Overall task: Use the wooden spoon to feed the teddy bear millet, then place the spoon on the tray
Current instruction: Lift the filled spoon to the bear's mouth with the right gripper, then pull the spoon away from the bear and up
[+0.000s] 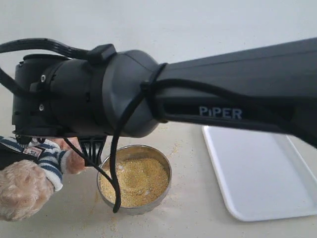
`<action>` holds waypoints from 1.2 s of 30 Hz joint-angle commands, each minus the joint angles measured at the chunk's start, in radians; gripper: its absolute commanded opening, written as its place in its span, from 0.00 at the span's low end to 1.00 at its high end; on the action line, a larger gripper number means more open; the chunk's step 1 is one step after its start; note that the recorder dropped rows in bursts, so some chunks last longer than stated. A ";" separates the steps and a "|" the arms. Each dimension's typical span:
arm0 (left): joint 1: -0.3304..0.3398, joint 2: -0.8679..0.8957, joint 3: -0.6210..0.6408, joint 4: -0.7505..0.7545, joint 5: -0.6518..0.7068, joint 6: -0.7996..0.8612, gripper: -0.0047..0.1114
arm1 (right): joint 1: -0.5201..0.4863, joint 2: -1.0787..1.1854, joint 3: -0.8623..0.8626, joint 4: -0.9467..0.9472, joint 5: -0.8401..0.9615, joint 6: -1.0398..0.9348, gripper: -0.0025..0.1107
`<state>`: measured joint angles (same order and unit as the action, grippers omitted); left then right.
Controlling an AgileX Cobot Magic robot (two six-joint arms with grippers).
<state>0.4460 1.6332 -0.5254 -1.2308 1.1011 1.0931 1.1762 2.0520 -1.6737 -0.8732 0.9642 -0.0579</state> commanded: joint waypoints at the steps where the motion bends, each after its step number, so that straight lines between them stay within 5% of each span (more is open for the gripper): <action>1: 0.002 -0.001 -0.005 -0.021 0.031 -0.001 0.08 | 0.011 -0.005 -0.002 -0.055 0.063 0.023 0.02; 10: 0.002 -0.001 -0.003 -0.037 0.049 0.021 0.08 | 0.019 -0.028 0.009 0.036 0.053 0.068 0.02; 18: 0.002 -0.001 -0.003 -0.054 0.054 0.037 0.08 | -0.011 -0.175 0.011 0.134 0.234 0.003 0.02; 21: 0.002 -0.001 -0.003 -0.054 0.056 0.037 0.08 | -0.079 -0.336 0.011 0.352 0.257 -0.112 0.02; 27: 0.002 -0.001 -0.003 -0.054 0.059 0.037 0.08 | -0.258 -0.609 0.011 0.481 0.257 -0.102 0.02; 36: 0.002 -0.001 -0.003 -0.069 0.055 0.051 0.08 | -0.271 -0.673 0.032 0.500 0.257 -0.079 0.02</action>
<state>0.4460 1.6332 -0.5254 -1.2767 1.1293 1.1366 0.9088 1.3886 -1.6603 -0.3825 1.2226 -0.1275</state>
